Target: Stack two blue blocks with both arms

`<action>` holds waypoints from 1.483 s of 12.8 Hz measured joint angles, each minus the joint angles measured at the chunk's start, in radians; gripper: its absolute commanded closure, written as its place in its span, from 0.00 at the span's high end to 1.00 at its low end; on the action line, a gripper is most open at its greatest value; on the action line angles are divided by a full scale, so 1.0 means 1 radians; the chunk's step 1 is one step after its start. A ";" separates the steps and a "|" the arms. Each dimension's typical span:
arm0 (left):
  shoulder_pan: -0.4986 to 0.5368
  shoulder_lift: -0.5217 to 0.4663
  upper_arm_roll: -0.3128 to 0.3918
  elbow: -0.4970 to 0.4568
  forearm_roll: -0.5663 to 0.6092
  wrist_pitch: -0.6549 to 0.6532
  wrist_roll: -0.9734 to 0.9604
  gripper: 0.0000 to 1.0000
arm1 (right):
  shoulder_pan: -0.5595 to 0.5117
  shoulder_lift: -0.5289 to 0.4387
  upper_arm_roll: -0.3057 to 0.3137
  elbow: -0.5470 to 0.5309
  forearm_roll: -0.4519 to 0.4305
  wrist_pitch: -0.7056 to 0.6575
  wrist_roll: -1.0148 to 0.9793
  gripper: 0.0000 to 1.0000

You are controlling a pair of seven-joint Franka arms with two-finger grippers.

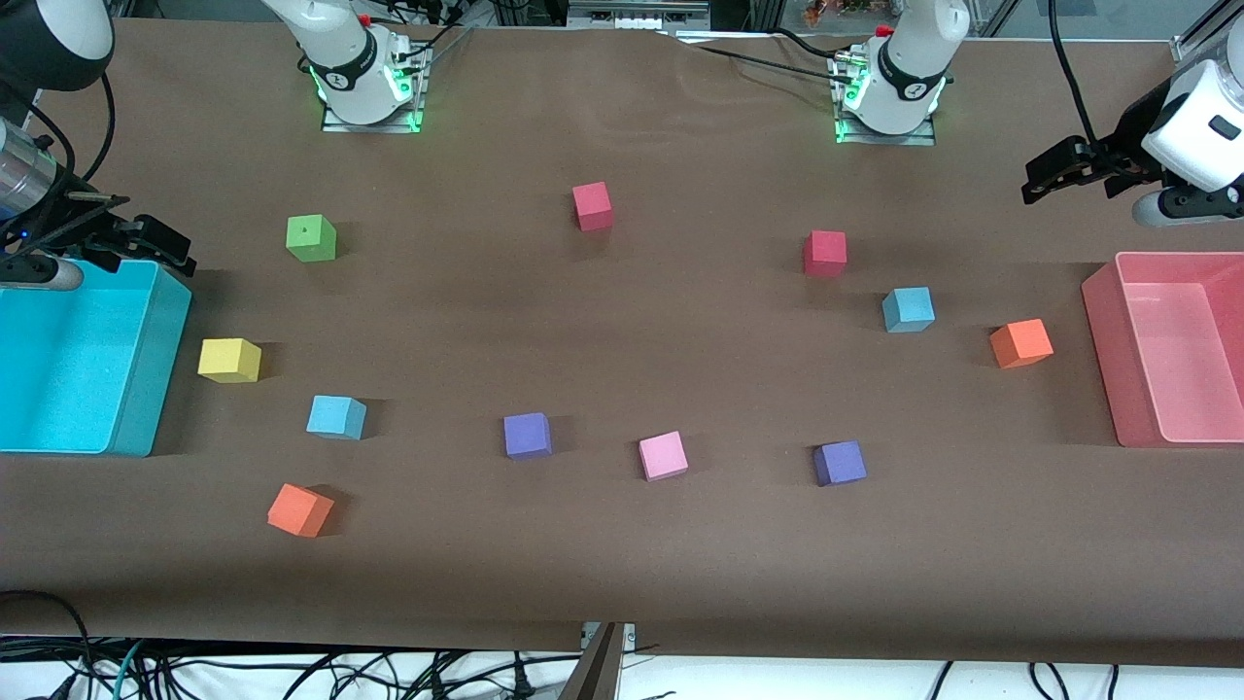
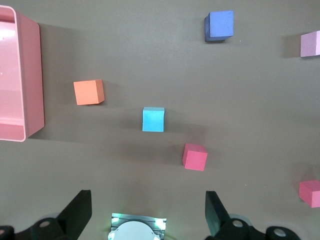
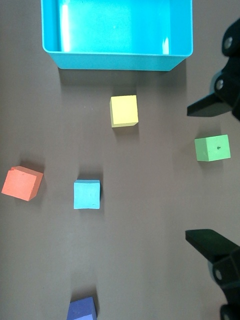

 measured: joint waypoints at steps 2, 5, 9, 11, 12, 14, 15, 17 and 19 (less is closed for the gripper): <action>0.000 0.000 0.000 0.000 0.000 0.000 0.000 1.00 | 0.012 0.001 -0.005 0.005 -0.008 -0.001 0.000 0.99; 0.000 0.000 0.000 0.000 0.000 0.000 0.000 1.00 | 0.021 0.013 -0.015 0.021 -0.012 -0.008 0.000 0.99; 0.000 0.000 0.000 0.000 0.000 0.000 0.000 1.00 | 0.023 0.027 -0.015 0.028 -0.013 -0.013 0.000 0.99; 0.000 0.001 0.001 0.000 0.000 0.000 0.000 1.00 | 0.024 0.028 -0.015 0.030 -0.013 -0.014 0.000 0.99; 0.000 0.001 0.004 0.000 0.000 0.000 0.000 1.00 | 0.025 0.028 -0.015 0.030 -0.013 -0.014 0.000 0.99; 0.000 0.001 0.010 0.000 0.000 0.000 0.000 1.00 | 0.026 0.028 -0.016 0.031 -0.013 -0.014 0.000 0.99; 0.000 0.001 0.011 0.000 0.000 0.000 0.000 1.00 | 0.026 0.028 -0.016 0.031 -0.013 -0.014 0.000 0.99; 0.000 0.001 0.011 0.000 0.000 0.000 0.000 1.00 | 0.028 0.030 -0.016 0.031 -0.014 -0.017 0.000 0.99; 0.000 0.001 0.011 0.000 0.000 0.000 0.000 1.00 | 0.030 0.037 -0.016 0.031 -0.015 -0.019 0.000 0.99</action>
